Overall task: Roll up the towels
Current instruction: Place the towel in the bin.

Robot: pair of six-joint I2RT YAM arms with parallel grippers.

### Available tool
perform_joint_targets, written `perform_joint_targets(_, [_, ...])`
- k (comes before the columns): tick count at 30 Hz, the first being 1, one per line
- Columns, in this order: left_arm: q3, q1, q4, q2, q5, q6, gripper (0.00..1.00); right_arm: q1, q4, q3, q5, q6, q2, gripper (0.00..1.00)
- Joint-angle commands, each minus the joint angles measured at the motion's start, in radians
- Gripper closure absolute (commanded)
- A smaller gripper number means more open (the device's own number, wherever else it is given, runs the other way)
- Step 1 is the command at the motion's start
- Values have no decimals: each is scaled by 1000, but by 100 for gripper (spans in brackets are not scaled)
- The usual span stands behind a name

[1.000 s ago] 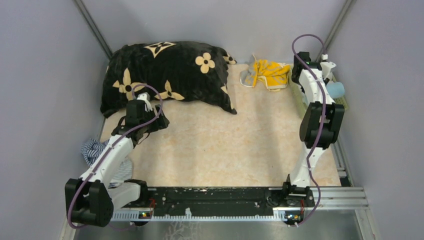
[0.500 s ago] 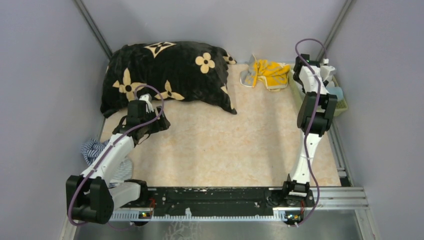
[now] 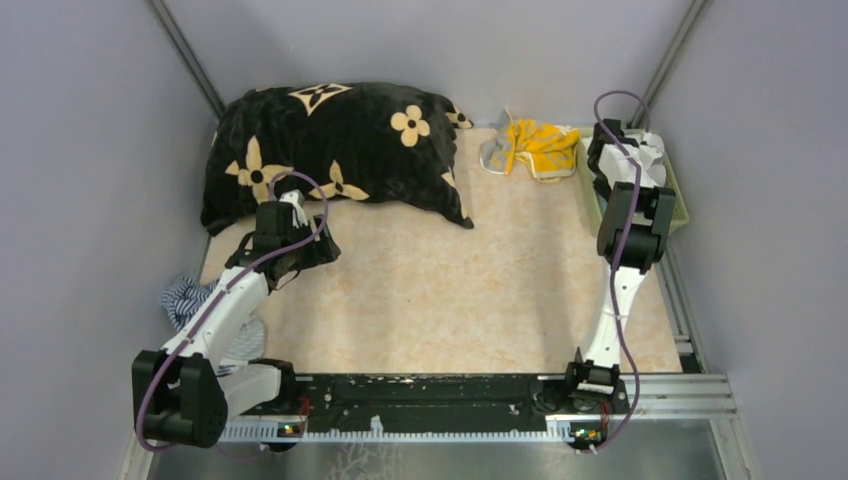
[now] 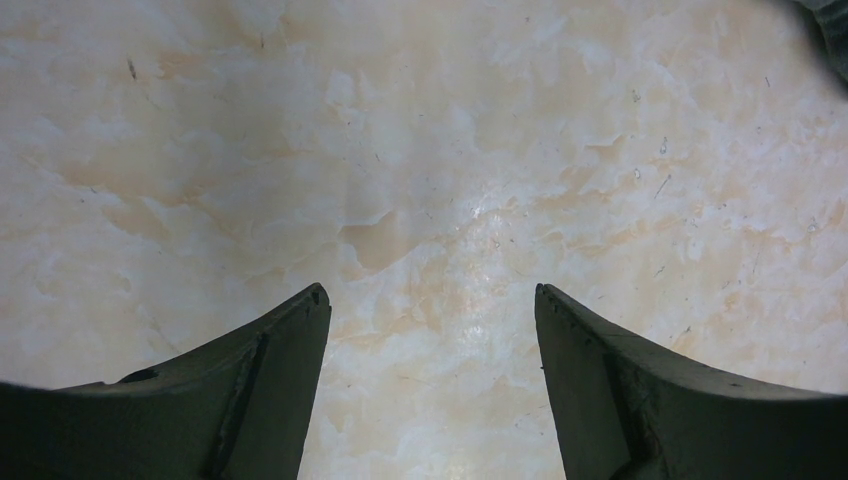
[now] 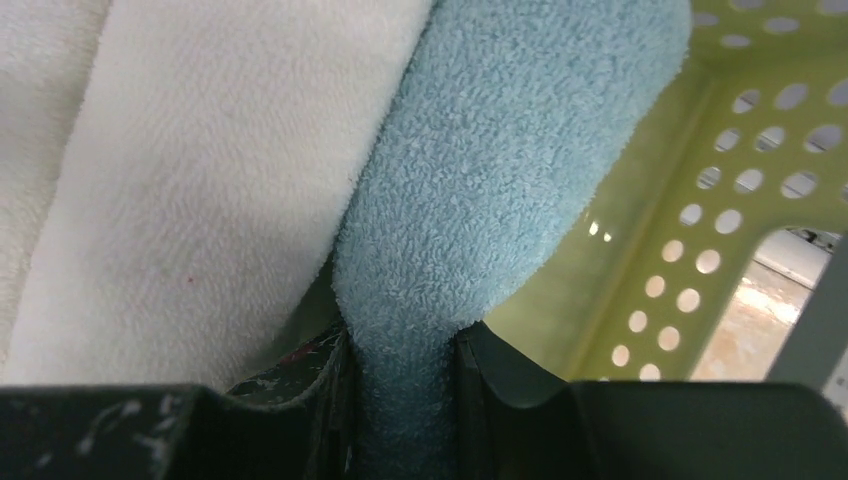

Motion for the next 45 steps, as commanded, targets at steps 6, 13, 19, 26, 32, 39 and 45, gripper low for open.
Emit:
perform_joint_targets(6, [-13, 6, -5, -25, -4, -8, 19, -34, 309, -155, -166, -25, -84, 88])
perform_joint_targets(13, [-18, 5, -2, -15, 1, -17, 19, -37, 289, -148, -190, -35, -94, 59])
perform_joint_targets(19, [-16, 6, -5, -14, -4, -15, 19, -37, 267, -159, -184, -14, -113, 44])
perform_joint_targets(26, [-16, 6, -8, -21, -11, -13, 19, -38, 248, -185, -164, 24, -149, 31])
perform_joint_targets(32, [-18, 5, -8, -22, -11, -14, 19, -37, 240, -205, -150, 36, -198, 24])
perform_joint_targets(39, [-21, 6, -8, -26, -12, -14, 19, -38, 209, -208, -147, 48, -251, 21])
perform_joint_targets(45, [-21, 6, -8, -33, -14, -11, 19, -38, 190, -215, -137, 2, -332, 8])
